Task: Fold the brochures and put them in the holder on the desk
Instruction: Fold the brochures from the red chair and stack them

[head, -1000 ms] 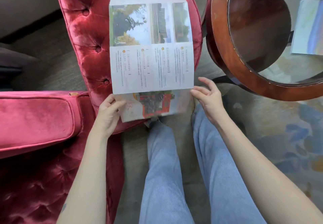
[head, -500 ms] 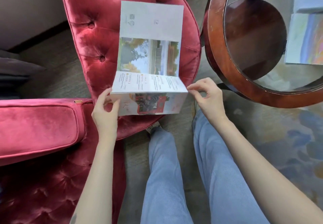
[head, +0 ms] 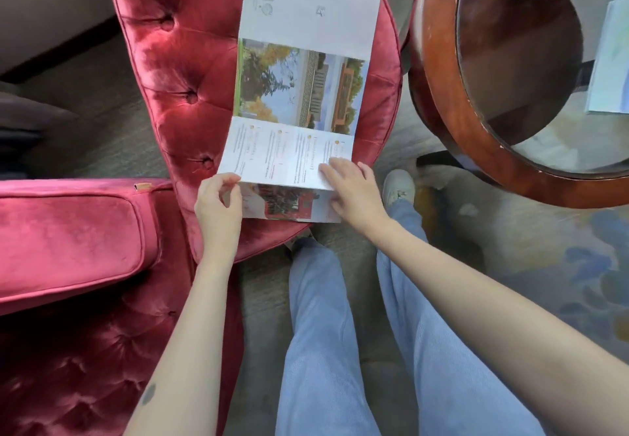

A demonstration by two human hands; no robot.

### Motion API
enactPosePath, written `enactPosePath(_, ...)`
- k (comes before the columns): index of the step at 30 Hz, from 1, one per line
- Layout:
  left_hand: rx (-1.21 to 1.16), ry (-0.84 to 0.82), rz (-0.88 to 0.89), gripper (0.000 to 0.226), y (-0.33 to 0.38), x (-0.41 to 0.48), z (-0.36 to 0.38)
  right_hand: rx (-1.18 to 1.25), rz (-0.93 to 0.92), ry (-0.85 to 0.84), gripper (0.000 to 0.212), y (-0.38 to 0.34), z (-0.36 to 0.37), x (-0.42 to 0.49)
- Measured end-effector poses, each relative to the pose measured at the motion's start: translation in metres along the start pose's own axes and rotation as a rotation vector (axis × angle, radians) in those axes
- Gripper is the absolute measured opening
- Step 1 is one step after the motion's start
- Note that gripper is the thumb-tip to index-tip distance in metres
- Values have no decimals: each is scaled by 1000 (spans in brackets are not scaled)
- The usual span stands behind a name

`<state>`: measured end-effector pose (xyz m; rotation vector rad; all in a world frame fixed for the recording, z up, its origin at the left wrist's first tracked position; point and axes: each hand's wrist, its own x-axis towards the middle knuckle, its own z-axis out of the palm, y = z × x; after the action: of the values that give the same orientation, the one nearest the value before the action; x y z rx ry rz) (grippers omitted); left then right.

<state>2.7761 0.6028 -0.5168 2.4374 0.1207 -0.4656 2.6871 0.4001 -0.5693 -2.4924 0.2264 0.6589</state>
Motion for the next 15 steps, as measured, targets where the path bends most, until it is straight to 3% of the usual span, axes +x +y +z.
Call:
enactPosePath(2, -3, 11, 27, 20, -1, 0, -1, 25, 10, 104, 35, -4, -2, 5)
enactPosePath(4, -18, 24, 51, 21, 1, -2, -4, 31, 4, 154, 27, -7, -5, 7)
enactPosePath(7, -46, 128, 66, 23, 7, -3, -10, 136, 0, 187, 25, -15, -19, 10)
enactPosePath(11, -132, 371, 1, 31, 19, 4, -18, 472, 20, 109, 27, -20, -41, 19)
enactPosePath(15, -207, 411, -109, 38, 23, 19, -15, 574, 231, 226, 35, -4, -58, 39)
